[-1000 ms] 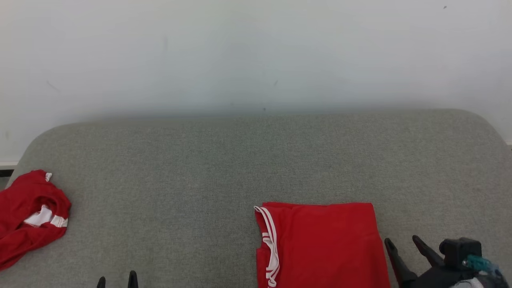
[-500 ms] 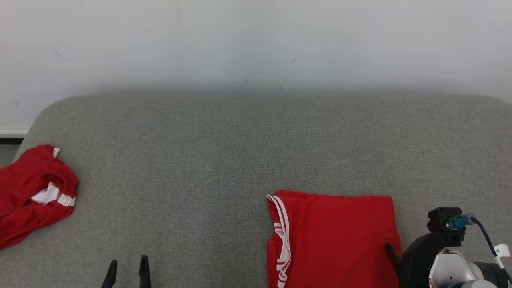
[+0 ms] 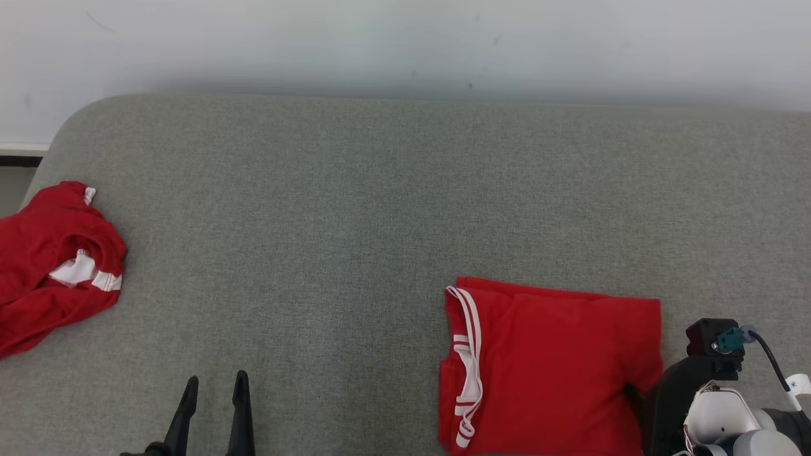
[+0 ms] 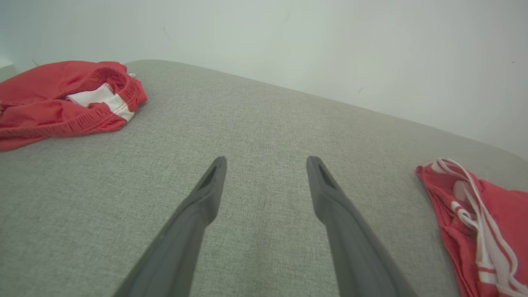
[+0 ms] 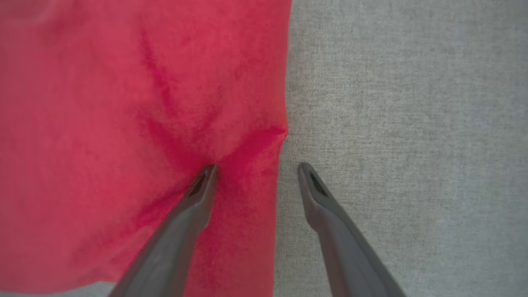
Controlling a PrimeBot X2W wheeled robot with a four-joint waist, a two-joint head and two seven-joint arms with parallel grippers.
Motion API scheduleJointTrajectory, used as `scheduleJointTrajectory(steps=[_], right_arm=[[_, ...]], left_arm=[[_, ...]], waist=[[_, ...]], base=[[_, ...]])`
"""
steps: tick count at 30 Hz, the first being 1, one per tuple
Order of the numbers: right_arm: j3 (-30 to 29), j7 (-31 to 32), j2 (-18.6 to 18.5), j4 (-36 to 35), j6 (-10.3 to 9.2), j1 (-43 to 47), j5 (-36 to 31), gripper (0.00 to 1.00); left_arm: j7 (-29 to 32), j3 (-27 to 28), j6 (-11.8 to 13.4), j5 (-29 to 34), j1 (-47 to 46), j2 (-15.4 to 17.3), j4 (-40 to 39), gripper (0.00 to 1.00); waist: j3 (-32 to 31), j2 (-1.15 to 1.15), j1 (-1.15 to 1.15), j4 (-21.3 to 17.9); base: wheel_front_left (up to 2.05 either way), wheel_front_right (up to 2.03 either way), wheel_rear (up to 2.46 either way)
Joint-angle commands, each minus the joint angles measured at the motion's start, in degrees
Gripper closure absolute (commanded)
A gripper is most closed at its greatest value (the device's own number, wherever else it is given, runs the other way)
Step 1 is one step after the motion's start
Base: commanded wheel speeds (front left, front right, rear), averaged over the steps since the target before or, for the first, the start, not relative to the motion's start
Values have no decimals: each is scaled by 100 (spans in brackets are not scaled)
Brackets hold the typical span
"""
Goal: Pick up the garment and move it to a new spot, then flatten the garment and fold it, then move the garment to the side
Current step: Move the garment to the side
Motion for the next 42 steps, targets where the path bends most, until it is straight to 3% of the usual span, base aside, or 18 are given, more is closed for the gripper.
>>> scheduleJointTrajectory(steps=[1, 6, 7, 8, 9, 13, 20, 25, 29, 42], right_arm=[[-31, -9, 23, 100, 3, -55, -31, 0], [86, 22, 34, 370, 3, -105, 10, 0], [106, 29, 25, 402, 3, -119, 17, 12], [132, 27, -8, 417, 4, -146, 18, 62], [174, 7, -58, 426, 3, -182, 21, 100], [444, 76, -366, 439, 3, -285, 15, 100], [1425, 190, -1523, 224, -7, -939, 144, 100], [2111, 181, -2263, 163, -6, -1510, 388, 100], [2463, 58, -2651, 239, -5, -1996, 566, 100], [2071, -1072, -3239, 1219, -5, -3199, 545, 100]], left_arm=[[-16, -18, 6, -19, -78, -6, 1, 0], [-16, -33, 6, 8, -135, -5, 13, 0], [-16, -36, 6, 16, -136, -5, 13, 0], [-16, -39, 6, 24, -140, -5, 15, 0], [-16, -39, 6, 29, -145, -5, 14, 0], [-16, -50, 6, 31, -145, -6, 3, 0], [-16, -64, 6, 79, -217, -5, -94, 0], [-16, -77, 6, 141, -288, -4, -225, 0], [-17, -74, 6, 191, -428, 58, -385, 0], [-16, -249, 6, 374, -1048, 575, -922, 0]], waist=[[112, -1, -1, 74], [181, -1, -1, 82], [189, -1, -1, 79], [193, -1, -1, 72], [197, -1, -1, 62], [213, -1, -1, 5], [325, -1, -1, -248], [531, -1, -1, -592], [796, -1, -1, -984], [1730, -1, -1, -2063]], base=[[0, 0, 0], [0, 0, 0], [0, 0, 0], [0, 0, 0], [0, 0, 0], [0, 0, 0], [0, 0, 0], [0, 0, 0], [0, 0, 0], [0, 0, 0]])
